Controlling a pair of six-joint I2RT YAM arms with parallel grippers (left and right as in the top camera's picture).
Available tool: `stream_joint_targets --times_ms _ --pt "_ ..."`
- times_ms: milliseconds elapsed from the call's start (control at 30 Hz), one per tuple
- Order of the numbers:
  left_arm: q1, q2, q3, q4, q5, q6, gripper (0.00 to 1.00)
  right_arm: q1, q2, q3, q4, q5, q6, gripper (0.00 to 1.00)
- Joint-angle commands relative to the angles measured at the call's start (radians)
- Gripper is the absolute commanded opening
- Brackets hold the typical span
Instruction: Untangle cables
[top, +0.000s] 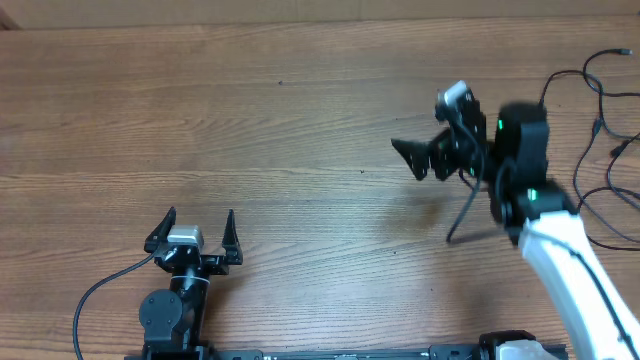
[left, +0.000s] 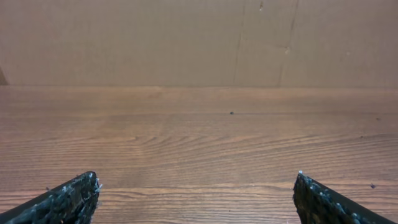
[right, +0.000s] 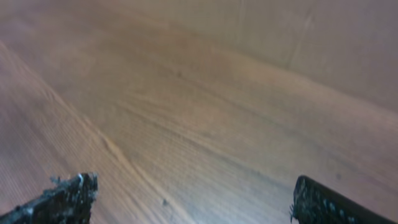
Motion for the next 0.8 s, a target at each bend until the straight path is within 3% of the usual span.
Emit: stream_joint_targets --times_ms 0,500,767 --pt "0.008 -0.011 -0.004 -0.002 0.006 0.009 1.0 0.004 -0.118 -0.139 0.077 -0.009 0.0 1.0" --pt "0.008 -0.011 -0.004 -0.002 0.006 0.009 0.99 0.004 -0.639 -0.783 0.63 -0.009 0.0 1.0" --pt "0.008 -0.011 -0.004 -0.002 0.006 0.009 1.0 0.005 -0.861 -0.808 0.45 0.007 -0.004 1.0"
